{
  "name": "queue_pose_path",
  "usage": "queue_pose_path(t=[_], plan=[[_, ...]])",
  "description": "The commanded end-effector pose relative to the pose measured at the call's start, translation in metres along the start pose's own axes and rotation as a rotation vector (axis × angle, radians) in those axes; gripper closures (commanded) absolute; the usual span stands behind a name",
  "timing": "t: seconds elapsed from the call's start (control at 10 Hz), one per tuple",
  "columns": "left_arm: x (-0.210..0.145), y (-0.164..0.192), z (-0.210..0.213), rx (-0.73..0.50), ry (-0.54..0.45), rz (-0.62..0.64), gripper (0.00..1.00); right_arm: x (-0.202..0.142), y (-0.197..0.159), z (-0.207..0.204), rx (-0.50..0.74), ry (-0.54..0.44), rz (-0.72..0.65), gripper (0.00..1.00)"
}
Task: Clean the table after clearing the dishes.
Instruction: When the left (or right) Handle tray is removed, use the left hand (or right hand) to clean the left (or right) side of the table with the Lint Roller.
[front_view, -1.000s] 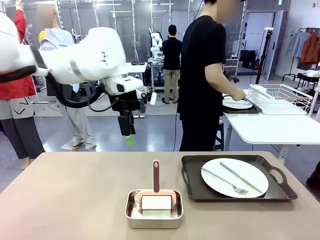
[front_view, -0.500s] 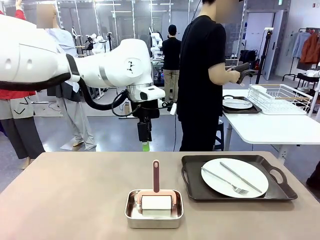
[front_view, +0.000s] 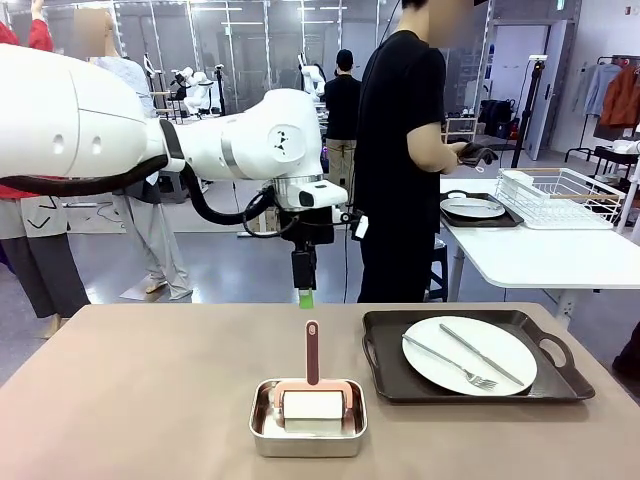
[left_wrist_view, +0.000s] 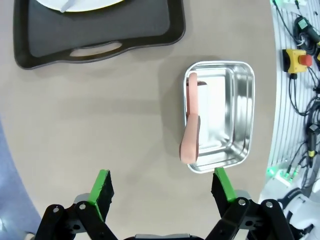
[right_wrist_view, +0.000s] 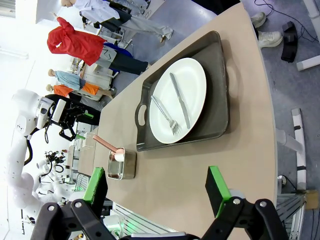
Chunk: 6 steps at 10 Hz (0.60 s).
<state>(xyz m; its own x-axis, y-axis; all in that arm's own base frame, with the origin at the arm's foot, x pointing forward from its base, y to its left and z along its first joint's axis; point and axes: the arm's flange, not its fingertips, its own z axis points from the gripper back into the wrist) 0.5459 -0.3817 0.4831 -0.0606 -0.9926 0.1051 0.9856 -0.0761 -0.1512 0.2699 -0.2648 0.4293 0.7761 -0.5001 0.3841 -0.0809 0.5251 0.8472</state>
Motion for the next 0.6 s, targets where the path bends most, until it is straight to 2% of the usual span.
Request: queue_pose_path(t=[0.0, 0.5], plan=[[0.007, 0.002, -0.003, -0.068, 0.022, 0.035, 0.0, -0.002, 0.002, 0.003, 0.01, -0.006, 0.005, 0.0], [0.014, 0.003, -0.036, -0.191, 0.024, 0.046, 0.0, -0.002, 0.002, 0.003, 0.01, -0.006, 0.005, 0.0]])
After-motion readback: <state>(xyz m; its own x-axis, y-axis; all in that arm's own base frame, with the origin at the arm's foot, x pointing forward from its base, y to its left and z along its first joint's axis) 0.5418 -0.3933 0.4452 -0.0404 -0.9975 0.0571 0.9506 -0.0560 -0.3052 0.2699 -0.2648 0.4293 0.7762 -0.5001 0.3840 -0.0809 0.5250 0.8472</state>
